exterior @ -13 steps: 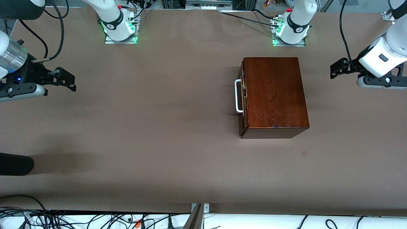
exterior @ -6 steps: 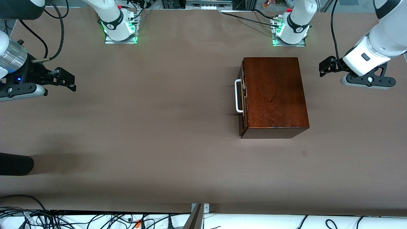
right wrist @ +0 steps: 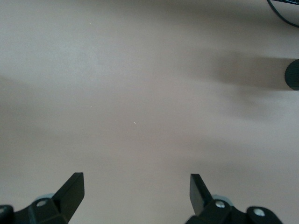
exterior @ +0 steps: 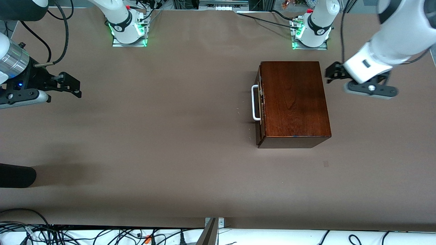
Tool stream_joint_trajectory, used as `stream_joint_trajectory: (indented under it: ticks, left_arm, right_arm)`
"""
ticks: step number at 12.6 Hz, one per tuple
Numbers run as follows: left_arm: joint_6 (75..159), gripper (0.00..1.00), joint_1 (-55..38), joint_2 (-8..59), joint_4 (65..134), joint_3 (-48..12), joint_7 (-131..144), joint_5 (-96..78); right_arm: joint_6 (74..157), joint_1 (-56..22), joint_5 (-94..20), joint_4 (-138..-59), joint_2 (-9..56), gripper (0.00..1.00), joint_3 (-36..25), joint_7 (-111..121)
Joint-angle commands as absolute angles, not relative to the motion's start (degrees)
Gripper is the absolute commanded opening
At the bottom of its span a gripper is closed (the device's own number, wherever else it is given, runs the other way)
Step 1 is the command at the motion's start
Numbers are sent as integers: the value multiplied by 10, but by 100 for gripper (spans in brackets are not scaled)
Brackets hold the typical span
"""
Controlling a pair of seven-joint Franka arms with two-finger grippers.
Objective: Open drawer, take yellow block, close drawer
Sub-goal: 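Move the left gripper to the white drawer handle of the box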
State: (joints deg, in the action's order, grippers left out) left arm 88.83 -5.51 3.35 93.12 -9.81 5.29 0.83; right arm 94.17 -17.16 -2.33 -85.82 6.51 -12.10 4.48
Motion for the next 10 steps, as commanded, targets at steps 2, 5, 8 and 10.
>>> stream_joint_trajectory:
  ticks: [2,5,8,10]
  left_arm:
    - [881,100,-82,135,830,-174,197,0]
    - [895,100,-170,207,789,-174,272,52]
    - [959,100,-228,260,790,-173,309,103]
    - [982,100,-268,292,792,-173,366,121]
  right_arm:
    - [938,-169,-25,-855,65,100,-120,50]
    - [937,-170,-25,-855,64,100,-118,49]
    - [937,-171,-24,-855,63,100,-117,50]
    - [937,-171,-24,-855,64,100,-116,51]
